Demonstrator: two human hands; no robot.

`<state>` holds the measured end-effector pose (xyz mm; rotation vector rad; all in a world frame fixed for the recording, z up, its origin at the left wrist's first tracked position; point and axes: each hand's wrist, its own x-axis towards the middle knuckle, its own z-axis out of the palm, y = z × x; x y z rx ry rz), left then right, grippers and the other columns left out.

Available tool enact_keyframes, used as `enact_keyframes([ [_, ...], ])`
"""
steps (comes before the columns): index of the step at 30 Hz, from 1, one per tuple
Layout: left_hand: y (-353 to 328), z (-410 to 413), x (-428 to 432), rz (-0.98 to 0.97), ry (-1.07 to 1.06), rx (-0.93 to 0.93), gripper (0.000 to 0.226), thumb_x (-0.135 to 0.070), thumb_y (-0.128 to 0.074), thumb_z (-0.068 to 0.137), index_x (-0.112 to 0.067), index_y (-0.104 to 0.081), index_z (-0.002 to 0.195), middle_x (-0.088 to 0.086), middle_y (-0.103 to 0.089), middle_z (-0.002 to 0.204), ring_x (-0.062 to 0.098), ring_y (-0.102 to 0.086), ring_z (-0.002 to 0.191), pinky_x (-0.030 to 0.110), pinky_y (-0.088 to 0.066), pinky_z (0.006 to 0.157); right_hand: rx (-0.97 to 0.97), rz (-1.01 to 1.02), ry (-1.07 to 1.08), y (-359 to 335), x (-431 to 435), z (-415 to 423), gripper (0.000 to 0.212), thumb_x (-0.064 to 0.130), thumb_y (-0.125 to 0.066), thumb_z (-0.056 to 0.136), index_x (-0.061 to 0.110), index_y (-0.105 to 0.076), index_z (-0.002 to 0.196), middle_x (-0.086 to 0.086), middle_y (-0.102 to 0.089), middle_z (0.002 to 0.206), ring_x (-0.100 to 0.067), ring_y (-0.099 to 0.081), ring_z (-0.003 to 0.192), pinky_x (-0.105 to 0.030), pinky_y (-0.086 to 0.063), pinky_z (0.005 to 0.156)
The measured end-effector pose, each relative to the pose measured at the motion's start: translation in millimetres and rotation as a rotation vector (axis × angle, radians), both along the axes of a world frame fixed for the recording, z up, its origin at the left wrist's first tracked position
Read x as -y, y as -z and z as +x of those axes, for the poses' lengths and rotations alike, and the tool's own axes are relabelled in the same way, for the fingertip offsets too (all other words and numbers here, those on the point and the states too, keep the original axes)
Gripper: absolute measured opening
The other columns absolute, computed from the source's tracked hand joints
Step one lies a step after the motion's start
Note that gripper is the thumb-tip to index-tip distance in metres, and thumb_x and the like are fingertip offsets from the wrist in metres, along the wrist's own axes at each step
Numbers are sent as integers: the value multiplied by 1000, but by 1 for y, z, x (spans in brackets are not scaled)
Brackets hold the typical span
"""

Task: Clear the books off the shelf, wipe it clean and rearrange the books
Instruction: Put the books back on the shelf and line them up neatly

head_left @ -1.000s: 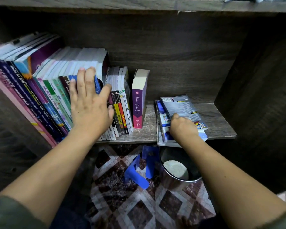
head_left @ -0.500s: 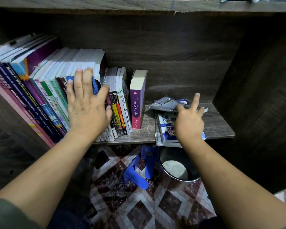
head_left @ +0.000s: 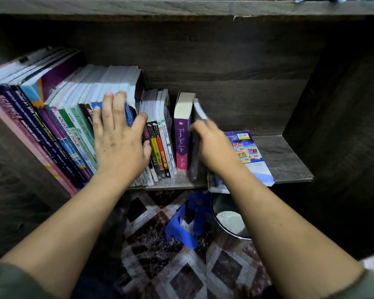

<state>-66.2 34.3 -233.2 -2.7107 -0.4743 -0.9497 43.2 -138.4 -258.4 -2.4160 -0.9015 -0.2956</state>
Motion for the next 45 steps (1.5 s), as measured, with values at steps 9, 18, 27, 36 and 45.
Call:
enact_keyframes([
  [9, -2, -7, -5, 5, 40, -29, 59, -31, -73, 73, -19, -55, 129, 20, -12, 156, 36, -2, 146, 49, 0, 117, -230, 147, 72, 14, -44, -12, 83, 12, -48, 91, 31, 6, 151, -19, -53, 131, -36, -58, 109, -47, -48, 90],
  [18, -3, -11, -7, 17, 56, -44, 59, -34, -71, 76, -20, -53, 130, 19, -9, 158, 35, 0, 146, 46, 3, 117, -413, 134, 182, 23, -41, 5, 57, 17, -44, 100, 38, -24, 150, -16, -62, 119, -32, -58, 109, -34, -43, 88],
  [27, -1, -8, -8, 28, 36, -26, 56, -30, -73, 74, -20, -54, 127, 19, -11, 156, 35, -1, 145, 46, 3, 117, -266, -301, 205, 10, -26, 2, 63, 18, -47, 95, 31, -21, 151, -14, -59, 125, -34, -57, 112, -40, -45, 86],
  [36, 2, 0, -3, 14, -17, -24, 58, -36, -71, 74, -19, -52, 126, 20, -10, 155, 36, 1, 145, 48, 4, 117, -425, -593, 293, 34, 32, 3, 77, 58, -66, 80, 27, -34, 143, -11, -38, 144, -38, -39, 130, -48, -39, 103],
  [45, 4, 6, 2, -21, -40, 0, 58, -35, -73, 70, -16, -53, 121, 21, -12, 154, 39, 0, 145, 51, 3, 116, -369, -686, 292, 48, 58, -7, 100, 57, -66, 80, 7, -15, 151, -24, -24, 152, -45, -26, 139, -47, -31, 111],
])
